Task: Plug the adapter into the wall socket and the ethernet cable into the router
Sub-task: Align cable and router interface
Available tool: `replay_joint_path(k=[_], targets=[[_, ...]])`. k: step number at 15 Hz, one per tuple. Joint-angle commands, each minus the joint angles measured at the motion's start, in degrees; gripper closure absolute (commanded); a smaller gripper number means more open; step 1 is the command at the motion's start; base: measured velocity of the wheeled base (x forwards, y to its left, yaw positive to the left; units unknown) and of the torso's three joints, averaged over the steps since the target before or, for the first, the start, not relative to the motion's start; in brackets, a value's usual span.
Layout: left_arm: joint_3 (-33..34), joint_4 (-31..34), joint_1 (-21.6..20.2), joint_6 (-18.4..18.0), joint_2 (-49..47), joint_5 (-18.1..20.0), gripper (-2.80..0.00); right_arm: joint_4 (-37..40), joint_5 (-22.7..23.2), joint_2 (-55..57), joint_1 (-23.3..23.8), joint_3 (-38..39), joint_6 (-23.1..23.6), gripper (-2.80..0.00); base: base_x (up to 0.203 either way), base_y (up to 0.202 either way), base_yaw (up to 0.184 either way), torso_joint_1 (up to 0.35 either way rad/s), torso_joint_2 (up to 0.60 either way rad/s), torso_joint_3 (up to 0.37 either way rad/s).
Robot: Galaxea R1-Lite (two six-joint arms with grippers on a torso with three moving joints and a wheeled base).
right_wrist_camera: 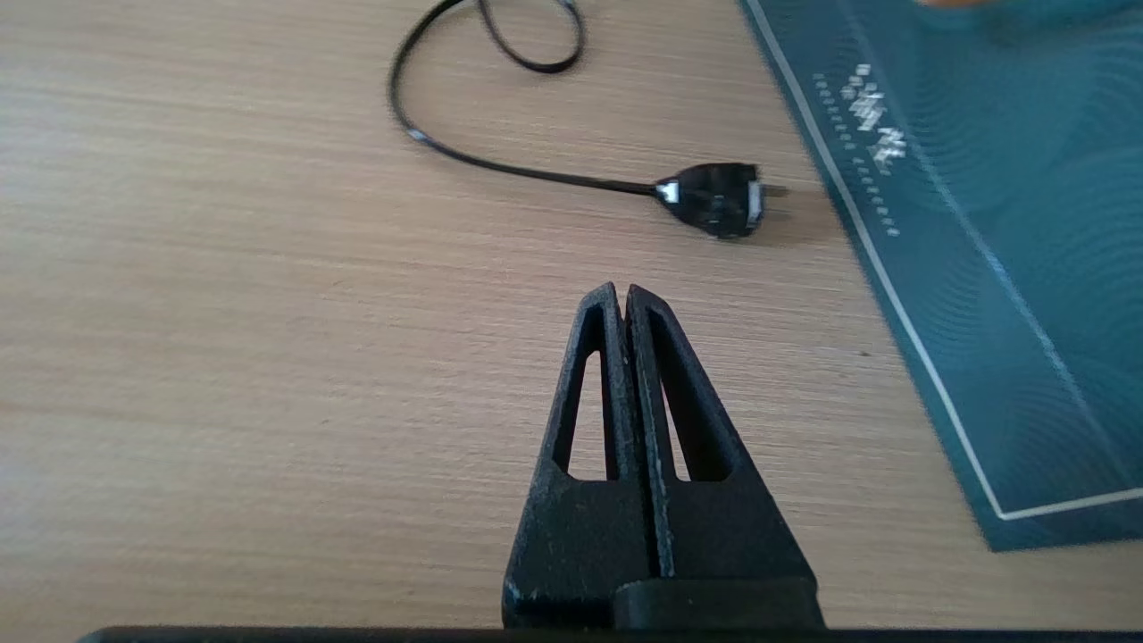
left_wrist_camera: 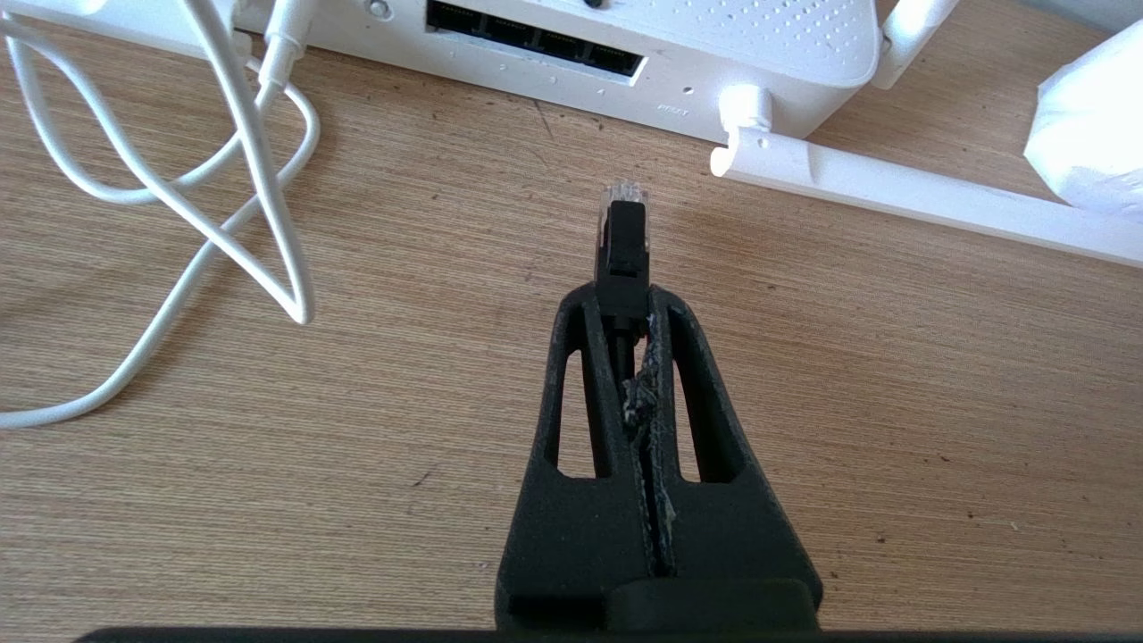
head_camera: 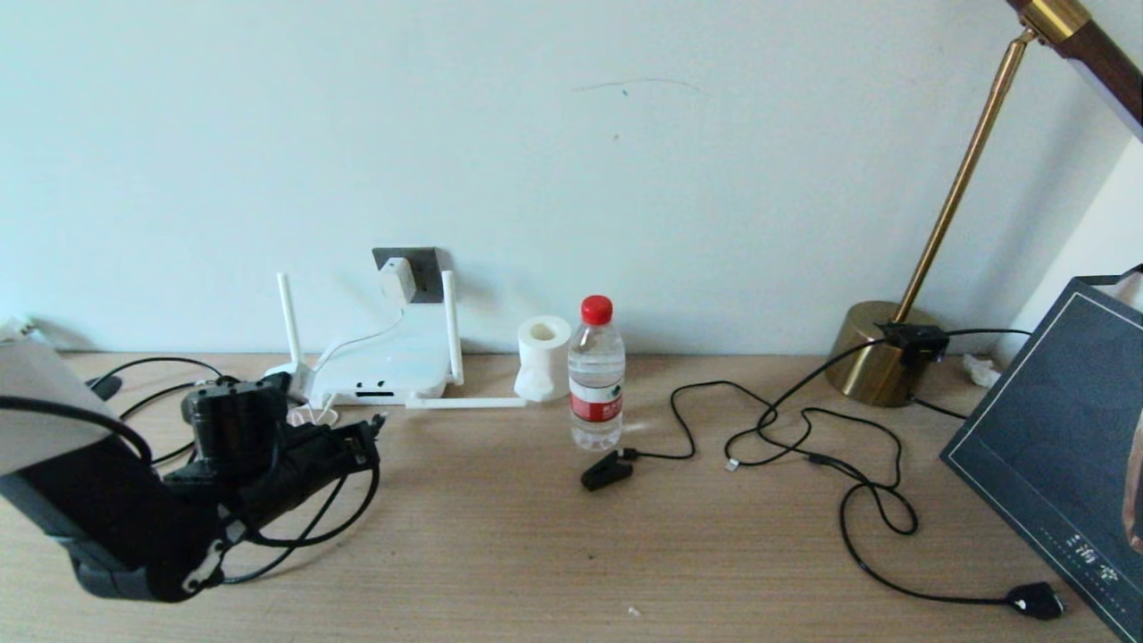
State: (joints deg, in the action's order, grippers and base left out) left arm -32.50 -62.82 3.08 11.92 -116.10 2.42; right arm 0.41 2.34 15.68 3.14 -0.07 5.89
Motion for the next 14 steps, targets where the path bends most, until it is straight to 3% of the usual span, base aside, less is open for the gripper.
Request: replay_joint_path(k=[1, 8, 10, 14], targets=[[0.0, -0.4, 0.1, 0.0, 0.0, 0.0, 0.0, 0.0, 0.0, 1.0, -2.6, -0.1, -0.5, 0.0, 0.0, 0.0, 0.0, 0.0, 0.0, 0.0], [1.1, -0.4, 0.5, -0.1, 1.6, -0.1, 0.0, -0.1, -0.4, 5.5, -3.8, -0.1, -2.2, 0.0, 0.0, 0.0, 0.0, 0.0, 0.0, 0.0], [1.9, -0.5, 0.6, -0.2, 1.6, -0.2, 0.0, -0.1, -1.6, 5.5, -3.8, -0.1, -4.5, 0.0, 0.0, 0.0, 0.0, 0.0, 0.0, 0.0], [2.4, -0.5, 0.6, -1.0, 2.3, -0.5, 0.0, -0.1, -2.4, -3.0, -3.8, 0.0, -5.1, 0.0, 0.0, 0.0, 0.0, 0.0, 0.0, 0.0]])
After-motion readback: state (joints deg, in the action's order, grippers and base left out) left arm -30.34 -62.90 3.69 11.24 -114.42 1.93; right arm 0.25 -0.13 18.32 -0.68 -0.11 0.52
